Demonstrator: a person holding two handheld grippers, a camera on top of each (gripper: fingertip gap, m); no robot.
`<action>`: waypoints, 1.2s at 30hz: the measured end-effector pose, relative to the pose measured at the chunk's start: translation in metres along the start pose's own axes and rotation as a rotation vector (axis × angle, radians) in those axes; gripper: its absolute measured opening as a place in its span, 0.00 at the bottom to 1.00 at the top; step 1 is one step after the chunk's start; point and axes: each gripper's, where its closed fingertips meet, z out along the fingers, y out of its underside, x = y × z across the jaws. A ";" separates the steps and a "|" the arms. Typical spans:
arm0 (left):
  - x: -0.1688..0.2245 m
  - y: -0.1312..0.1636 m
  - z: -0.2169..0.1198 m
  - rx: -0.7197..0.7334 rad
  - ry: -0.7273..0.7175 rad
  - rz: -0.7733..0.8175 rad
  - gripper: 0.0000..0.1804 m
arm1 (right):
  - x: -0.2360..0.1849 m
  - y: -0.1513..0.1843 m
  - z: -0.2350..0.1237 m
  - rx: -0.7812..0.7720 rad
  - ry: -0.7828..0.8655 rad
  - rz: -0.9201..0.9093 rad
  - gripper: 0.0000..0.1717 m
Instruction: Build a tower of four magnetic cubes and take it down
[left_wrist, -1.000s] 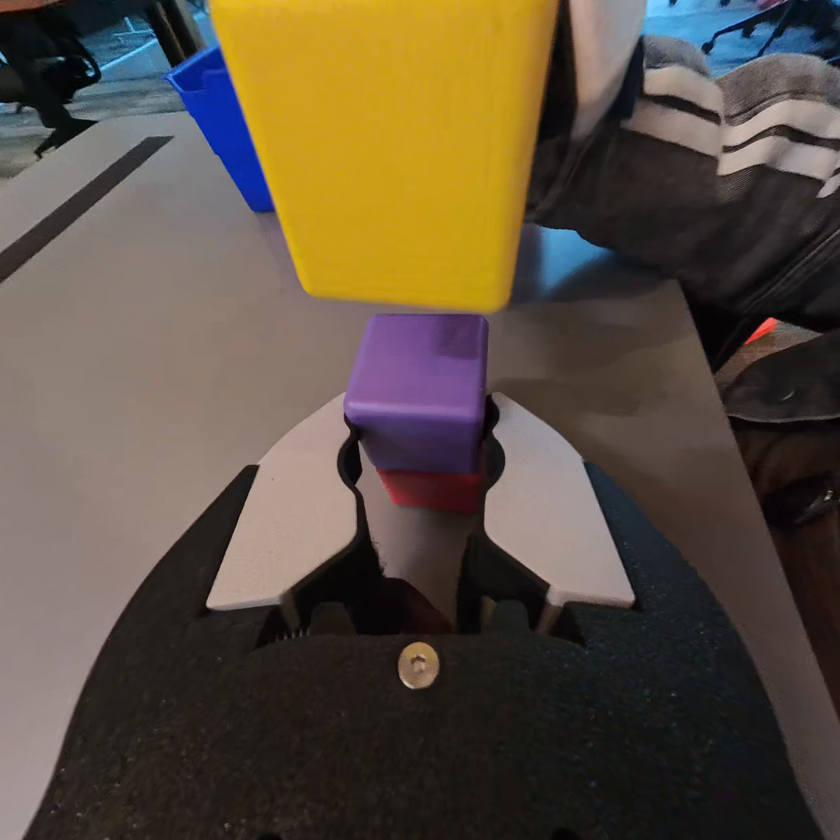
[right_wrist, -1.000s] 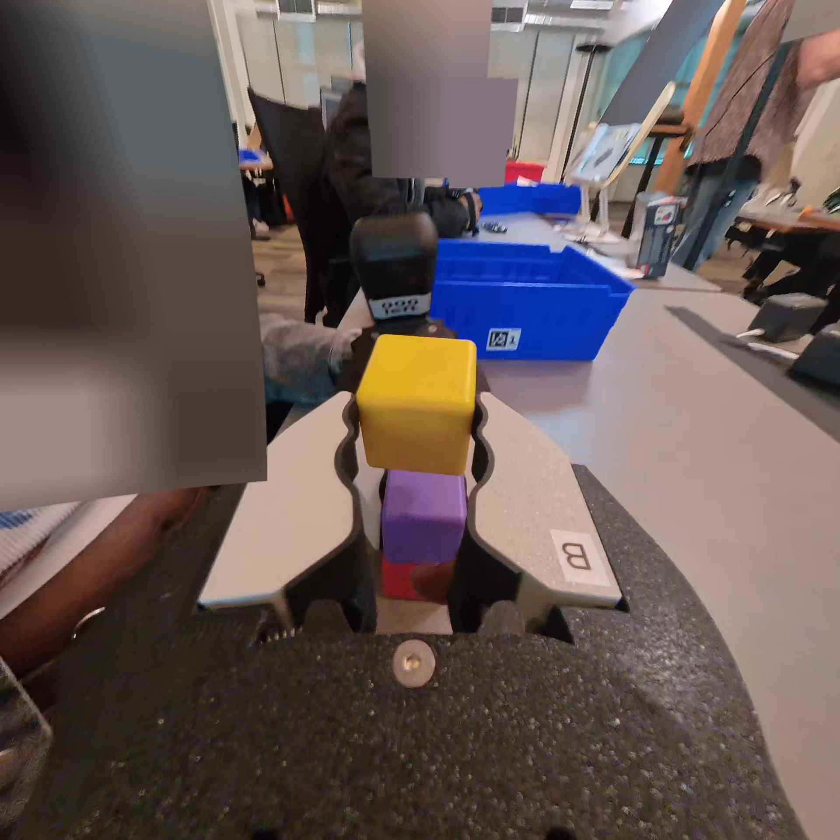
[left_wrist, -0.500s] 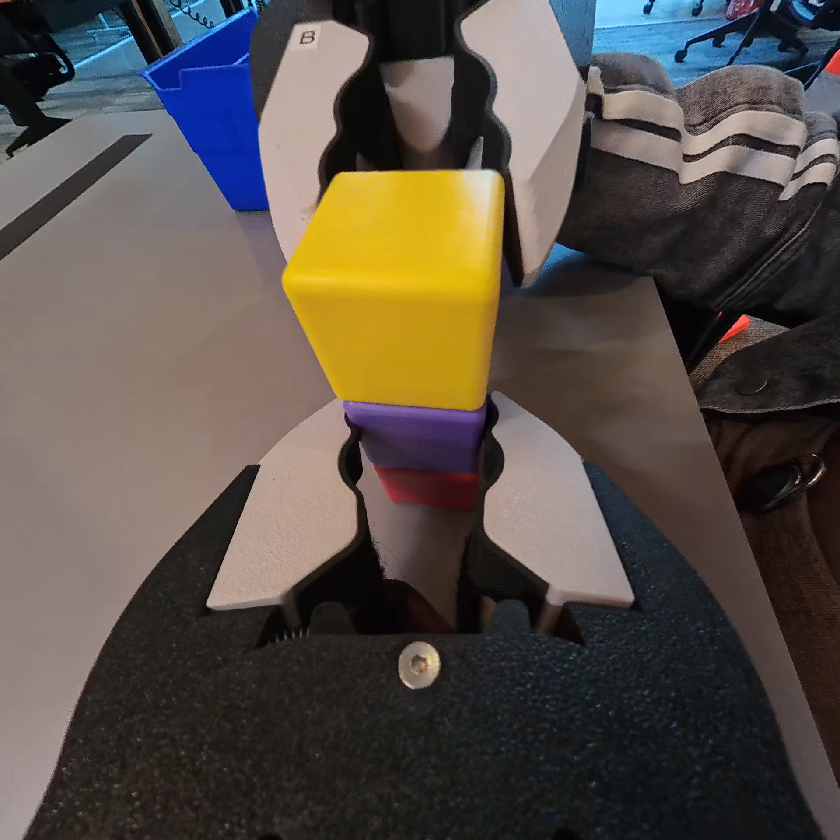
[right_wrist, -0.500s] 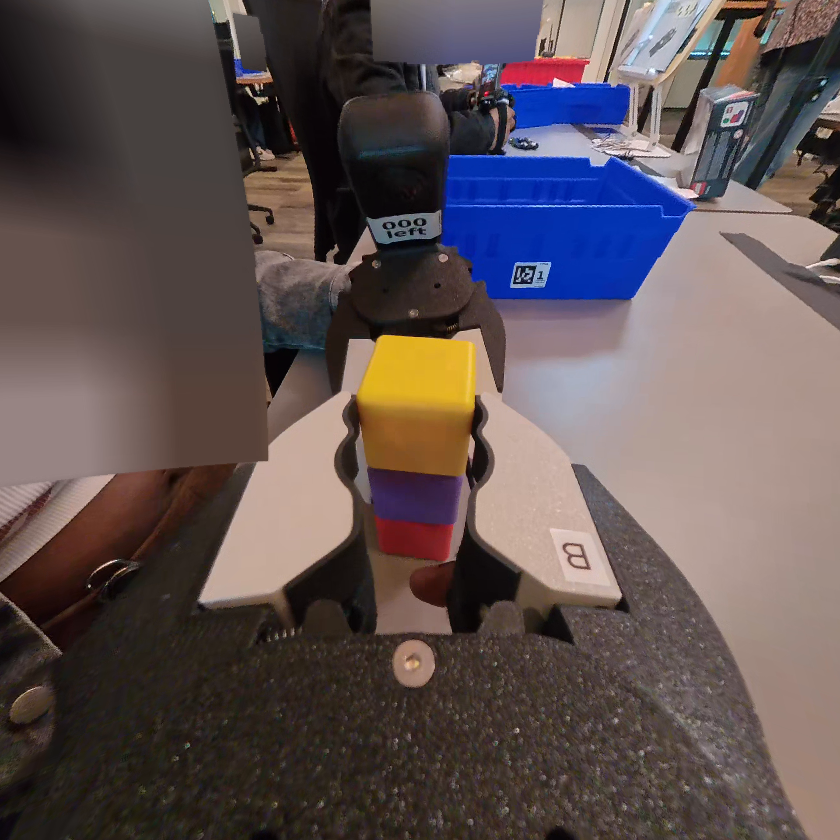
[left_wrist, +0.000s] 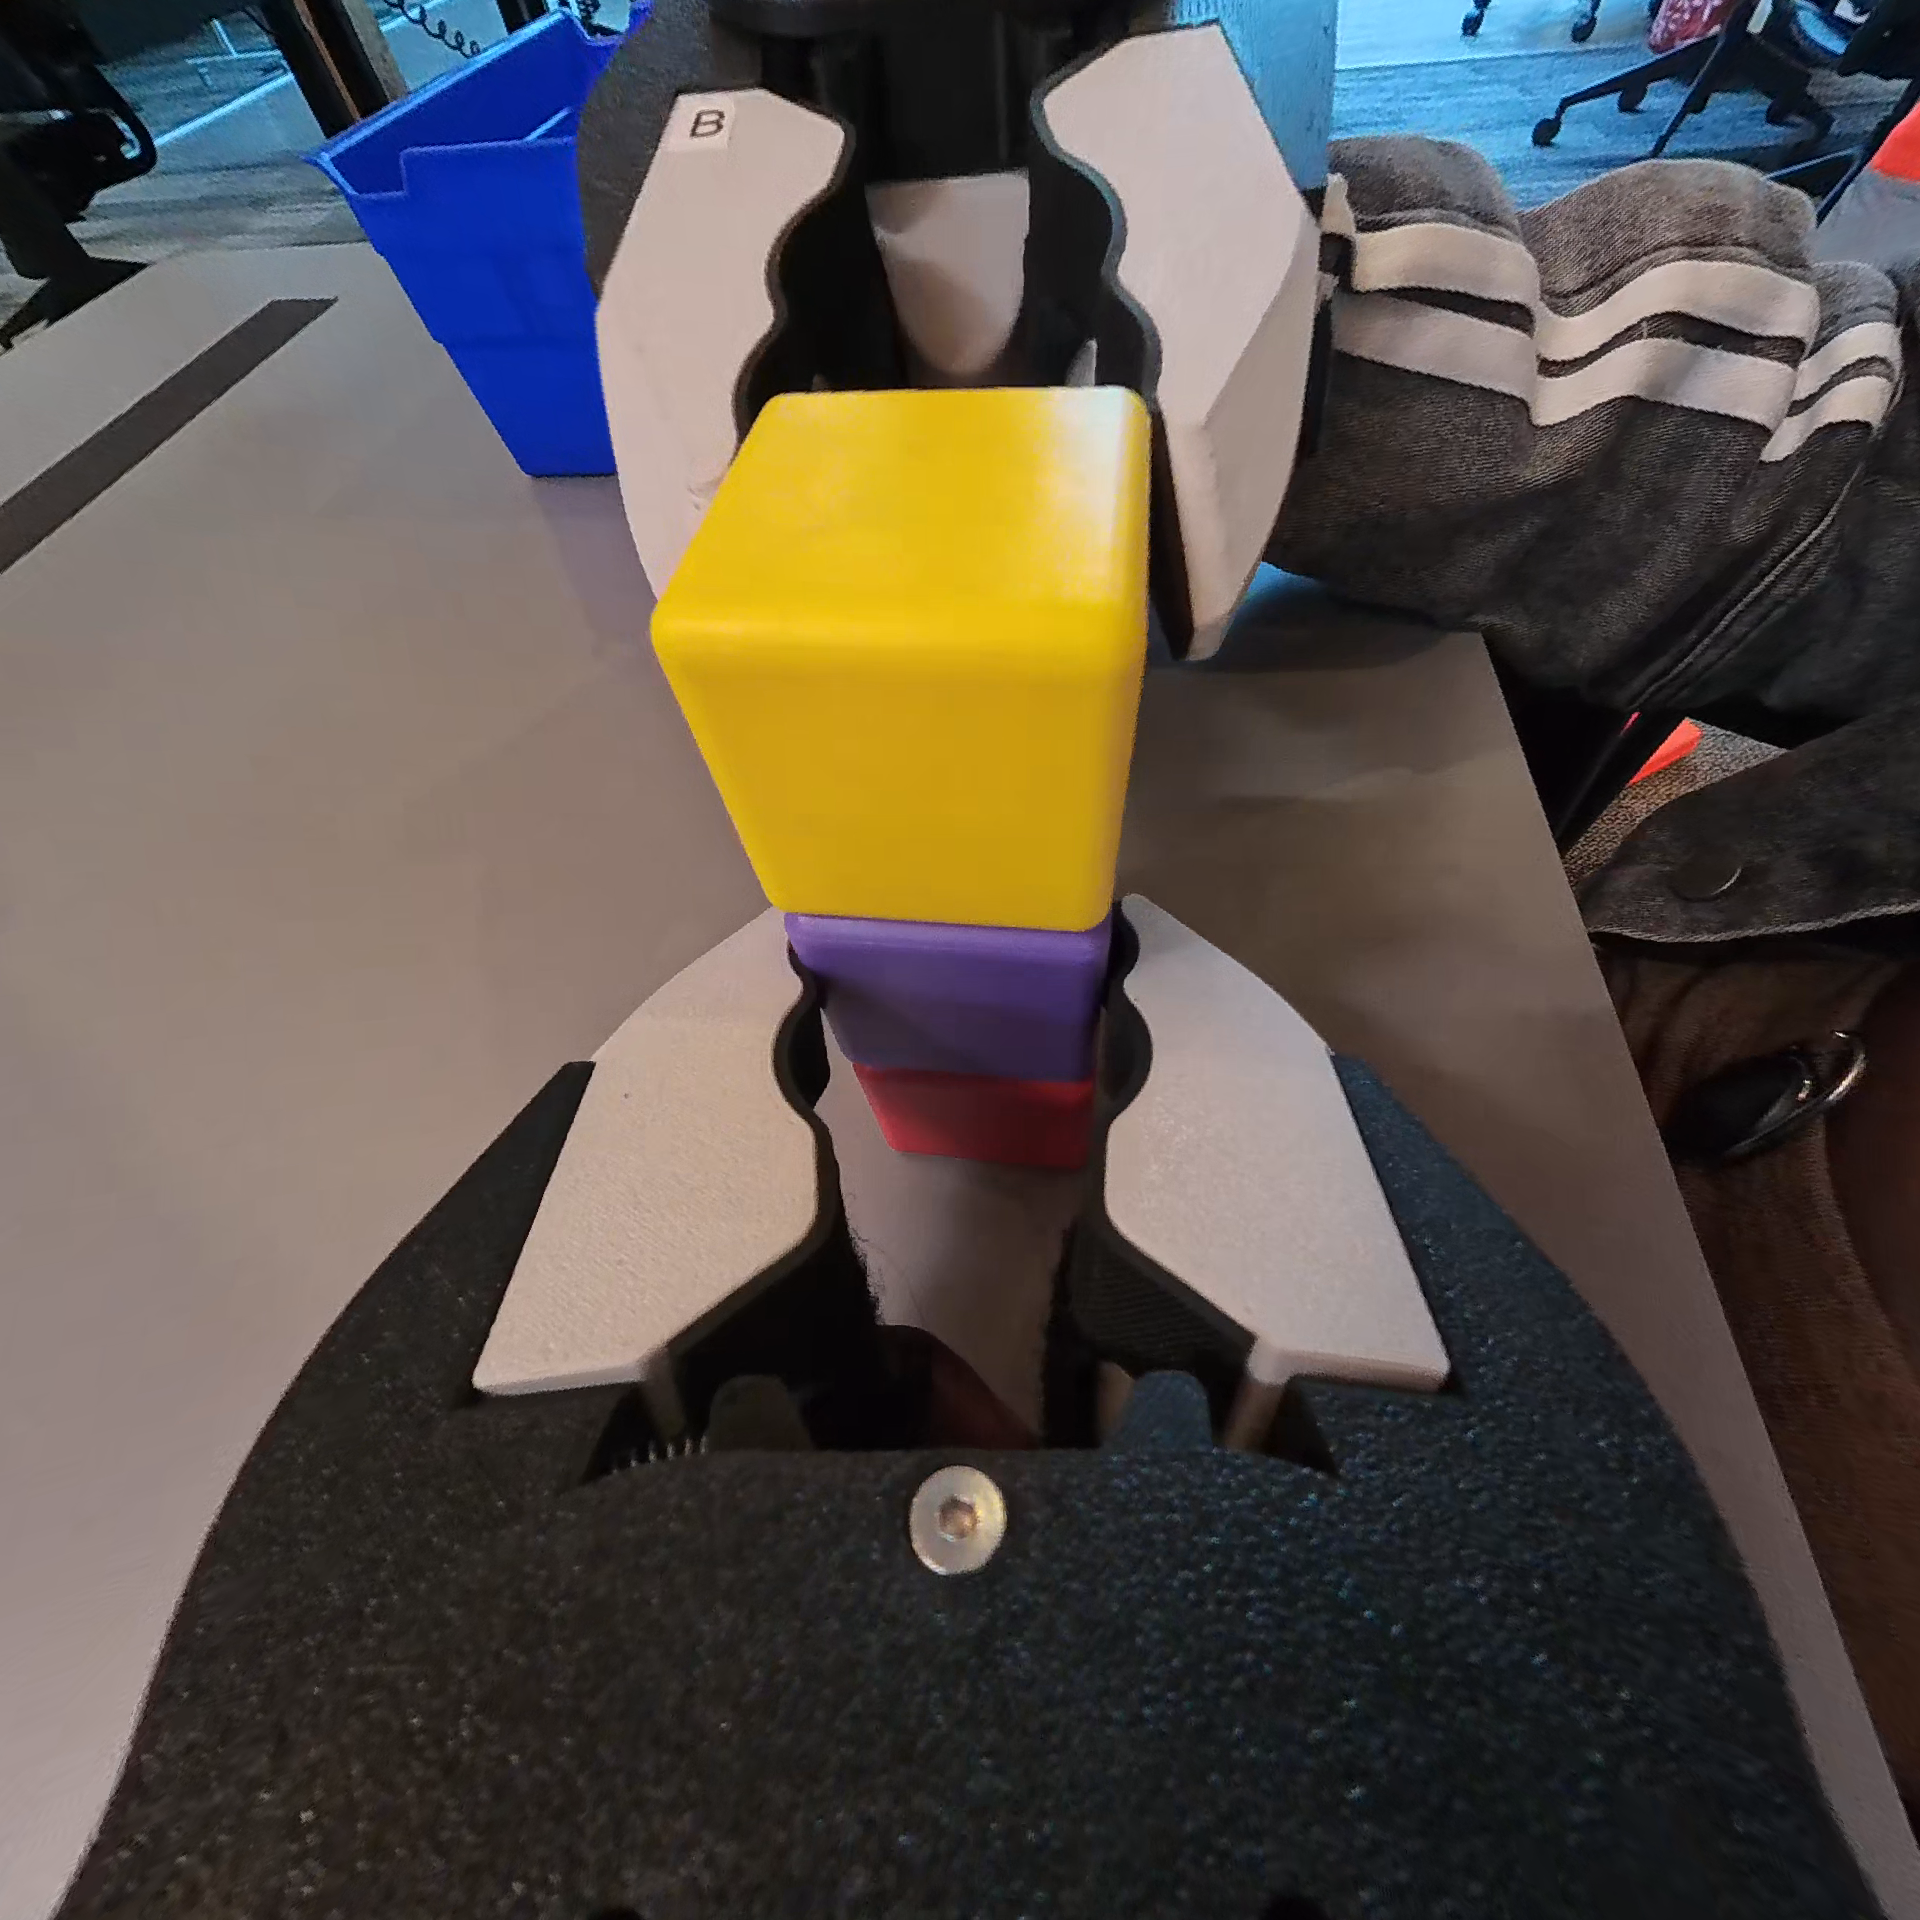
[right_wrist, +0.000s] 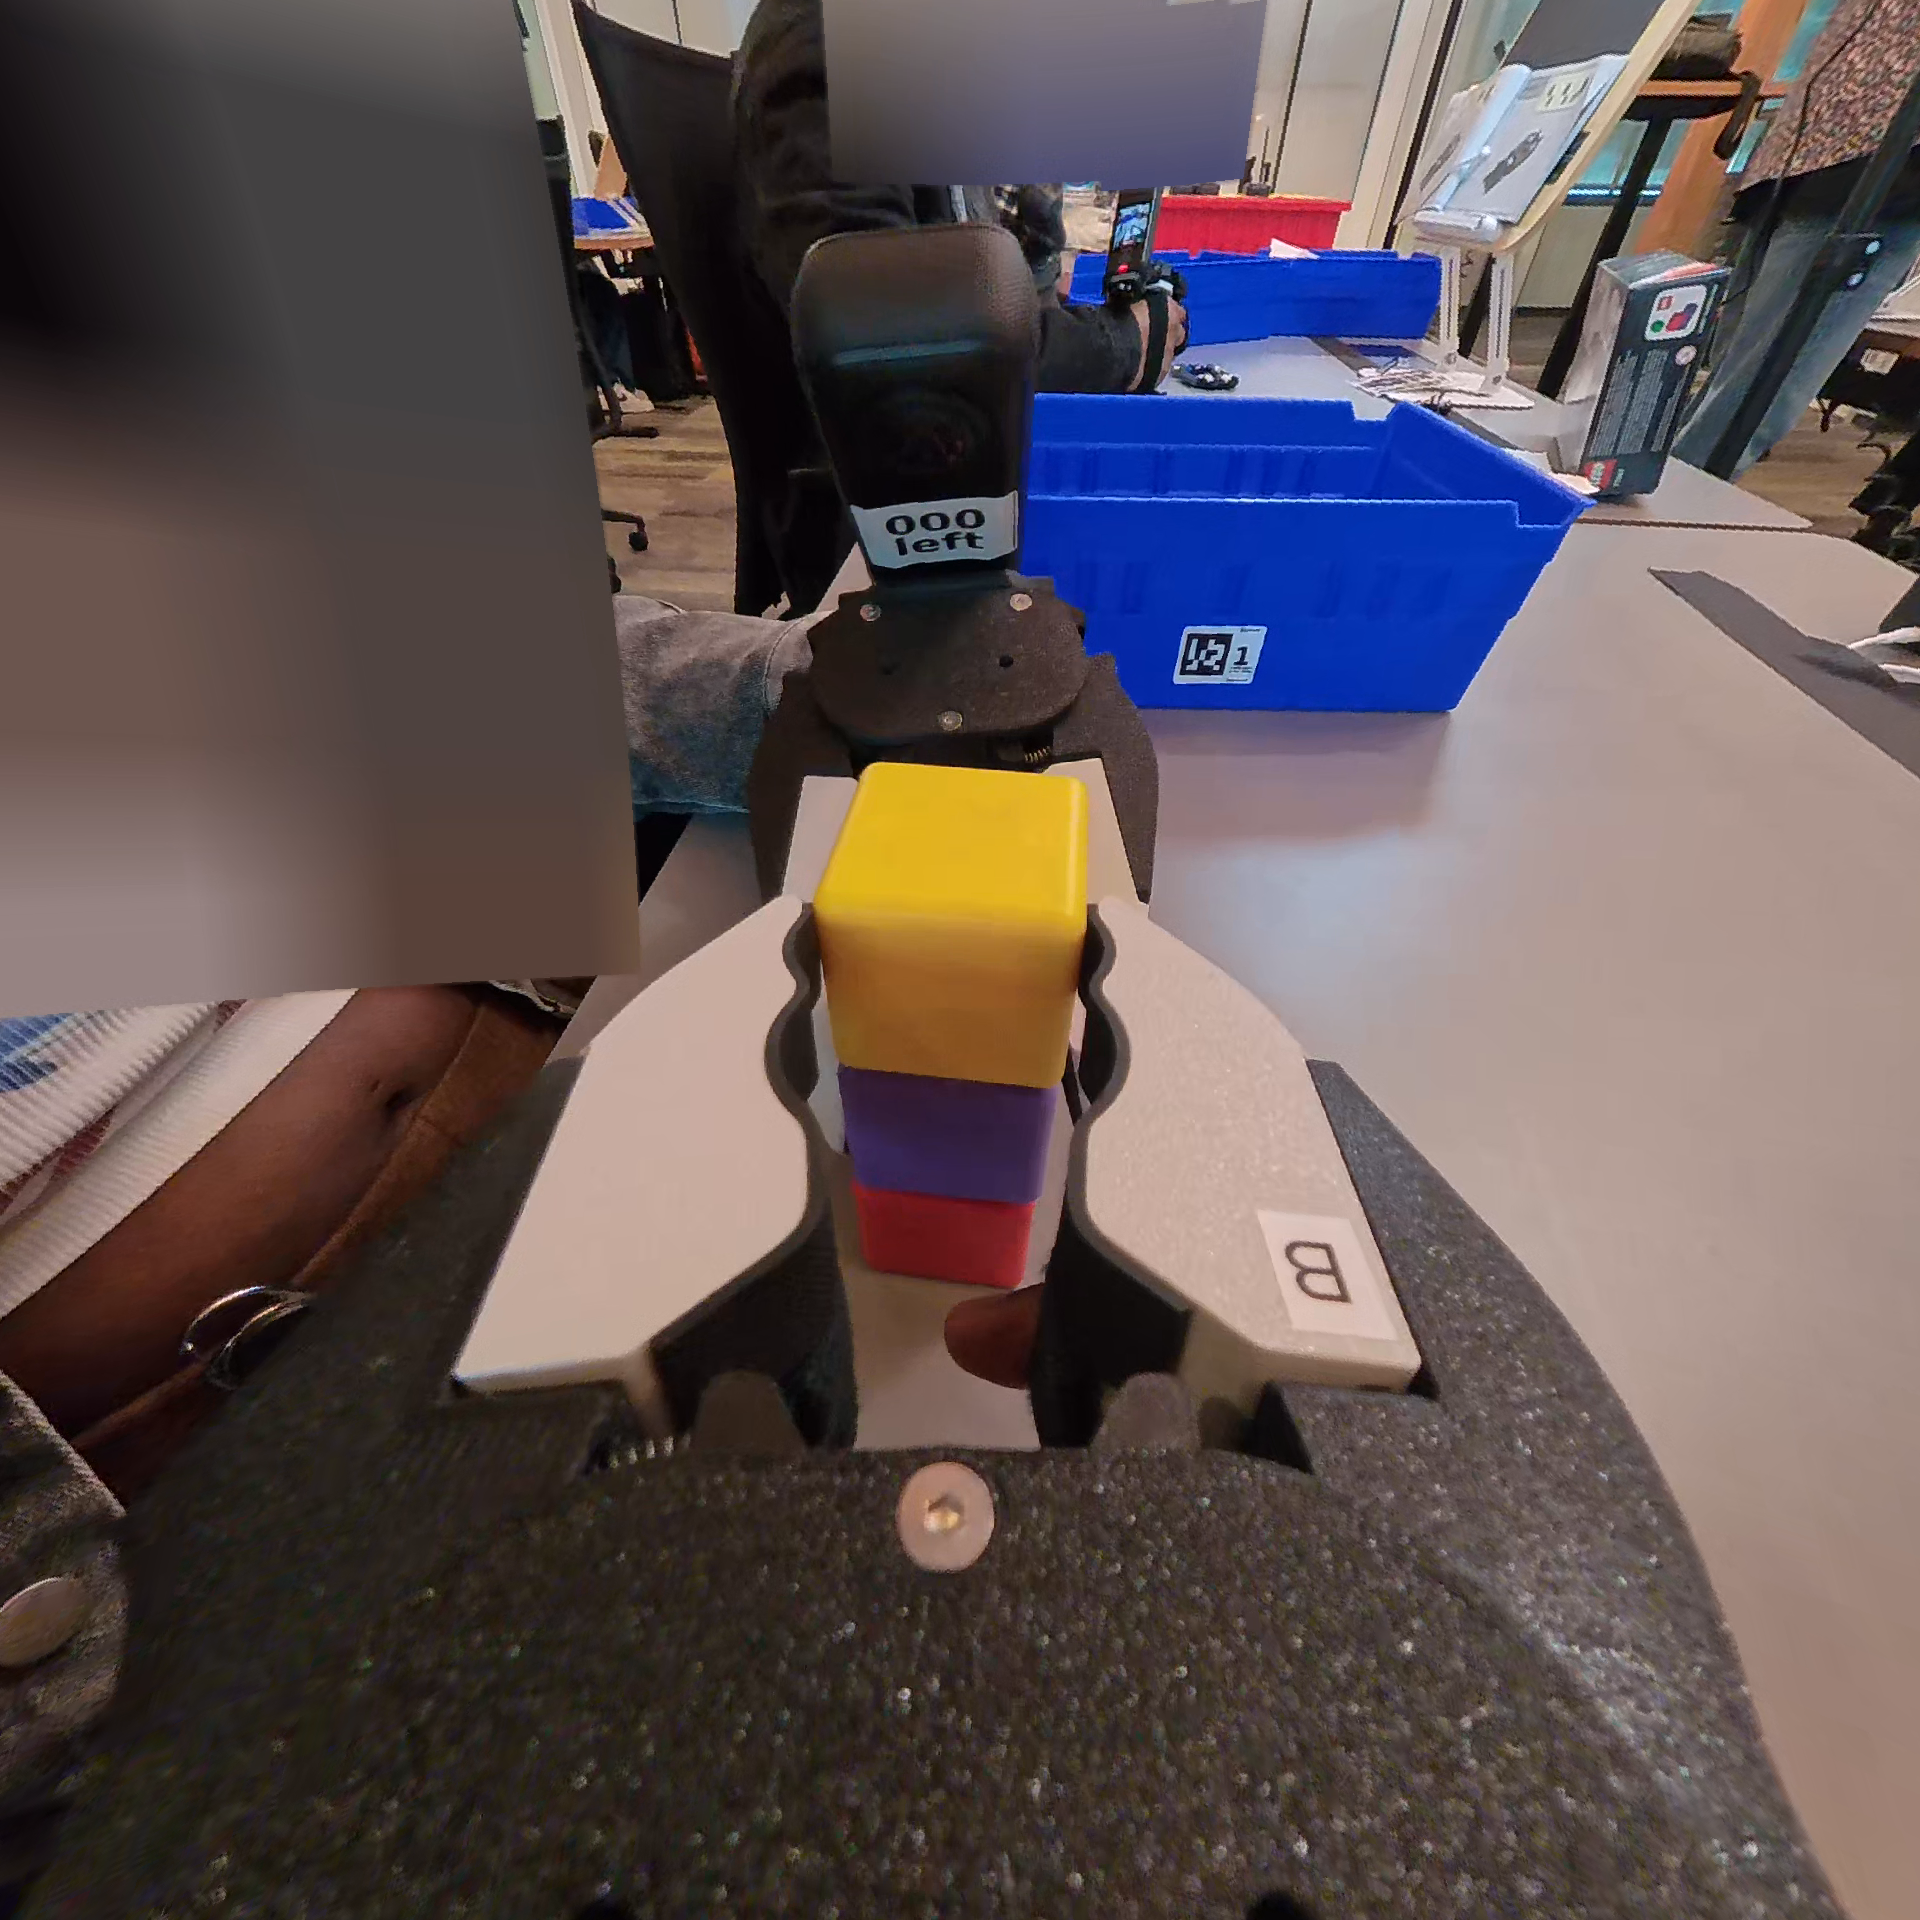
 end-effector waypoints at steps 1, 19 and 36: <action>0.000 0.000 0.000 0.000 0.003 -0.001 0.27 | 0.000 0.000 0.000 0.000 0.000 0.000 0.28; -0.014 -0.053 -0.074 0.089 -0.142 -0.050 0.52 | 0.003 -0.029 -0.014 0.187 0.028 0.020 0.53; -0.203 0.193 -0.382 -0.810 -1.024 -0.811 0.49 | 0.012 -0.032 -0.018 0.206 0.090 0.008 0.55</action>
